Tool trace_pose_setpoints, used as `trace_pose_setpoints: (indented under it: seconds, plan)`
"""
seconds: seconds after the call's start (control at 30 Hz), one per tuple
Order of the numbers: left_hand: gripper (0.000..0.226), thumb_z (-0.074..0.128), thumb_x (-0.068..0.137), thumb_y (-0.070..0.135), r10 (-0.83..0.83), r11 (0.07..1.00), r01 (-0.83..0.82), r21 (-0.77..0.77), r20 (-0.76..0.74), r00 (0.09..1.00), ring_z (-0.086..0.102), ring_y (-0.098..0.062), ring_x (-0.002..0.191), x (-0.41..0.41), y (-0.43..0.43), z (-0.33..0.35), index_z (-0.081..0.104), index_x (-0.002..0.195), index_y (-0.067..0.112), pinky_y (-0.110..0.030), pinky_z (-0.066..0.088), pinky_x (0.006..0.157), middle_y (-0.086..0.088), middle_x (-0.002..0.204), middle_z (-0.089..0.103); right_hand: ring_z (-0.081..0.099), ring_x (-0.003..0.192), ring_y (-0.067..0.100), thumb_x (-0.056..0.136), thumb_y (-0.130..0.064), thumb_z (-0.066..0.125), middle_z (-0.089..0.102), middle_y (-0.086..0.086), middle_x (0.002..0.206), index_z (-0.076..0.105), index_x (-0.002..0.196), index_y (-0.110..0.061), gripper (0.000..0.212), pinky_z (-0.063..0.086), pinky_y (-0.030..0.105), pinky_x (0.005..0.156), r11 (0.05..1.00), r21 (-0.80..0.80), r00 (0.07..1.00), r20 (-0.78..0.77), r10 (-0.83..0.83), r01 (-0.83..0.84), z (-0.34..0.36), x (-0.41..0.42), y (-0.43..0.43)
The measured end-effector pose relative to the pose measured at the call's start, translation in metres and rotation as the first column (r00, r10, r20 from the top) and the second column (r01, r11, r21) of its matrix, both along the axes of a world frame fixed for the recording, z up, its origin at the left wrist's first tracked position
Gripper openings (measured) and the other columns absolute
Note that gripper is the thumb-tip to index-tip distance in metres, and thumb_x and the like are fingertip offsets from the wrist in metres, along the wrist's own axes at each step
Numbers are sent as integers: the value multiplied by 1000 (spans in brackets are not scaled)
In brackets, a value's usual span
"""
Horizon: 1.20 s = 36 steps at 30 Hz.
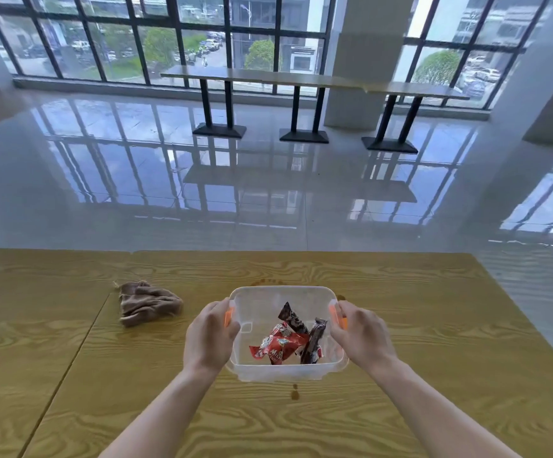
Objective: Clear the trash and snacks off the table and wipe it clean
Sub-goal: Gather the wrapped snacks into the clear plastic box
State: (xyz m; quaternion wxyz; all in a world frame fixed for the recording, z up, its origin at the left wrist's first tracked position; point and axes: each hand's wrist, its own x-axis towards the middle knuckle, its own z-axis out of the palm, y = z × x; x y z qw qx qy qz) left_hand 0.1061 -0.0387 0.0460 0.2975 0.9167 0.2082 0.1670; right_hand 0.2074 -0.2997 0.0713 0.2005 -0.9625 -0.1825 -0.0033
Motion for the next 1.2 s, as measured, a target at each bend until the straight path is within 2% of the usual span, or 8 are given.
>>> trace_pose_setpoints:
  seconds: [0.07,0.2,0.47,0.6,0.87,1.07,1.2]
  plan:
    - [16,61,89,22,-35,999,35,2,7,999,51,-17,66,14,-13,4,51,78,29,-31,33,54,10,74,53,57,65,21,89,-26,59,62,-6,72,57,85,-19,9,36,32,59,999,5,999,6,-34,34,4,5,-16]
    - [1,61,90,24,-101,995,101,6,17,995,53,-18,71,41,-40,10,62,89,24,-32,36,59,8,81,57,55,65,21,85,-25,61,62,-5,72,57,85,-19,8,33,31,60,994,5,994,3,-108,107,8,18,-47]
    - [11,58,92,25,-179,983,179,30,-8,984,60,-22,80,113,-107,13,66,99,21,-35,46,67,2,94,64,58,66,21,85,-25,62,62,-4,71,55,81,-18,10,35,31,59,981,9,981,-3,-194,194,7,66,-117]
    - [14,61,91,22,-207,978,207,17,-17,978,60,-21,80,154,-146,10,67,104,22,-32,43,65,3,96,65,59,70,24,86,-26,61,65,-1,75,57,84,-18,9,36,30,60,971,0,970,-23,-240,240,5,102,-155]
    - [14,61,90,22,-207,978,207,4,-55,977,61,-24,82,239,-211,3,66,103,20,-34,43,66,3,98,65,56,64,21,90,-27,59,57,-6,69,50,79,-22,15,33,30,53,963,-18,963,-33,-269,269,1,186,-219]
    - [6,58,87,21,-217,976,213,-41,-108,970,57,-21,73,290,-248,-5,62,89,25,-32,40,57,8,88,58,61,73,27,87,-26,60,65,0,76,54,82,-17,12,43,34,61,962,-71,960,-74,-268,263,-6,243,-253]
    - [5,59,87,21,-232,973,230,-34,-122,965,56,-20,75,323,-266,-11,62,91,22,-33,42,63,6,88,58,60,76,27,88,-26,59,67,1,80,52,81,-18,13,42,34,62,956,-81,953,-89,-290,283,-13,273,-271]
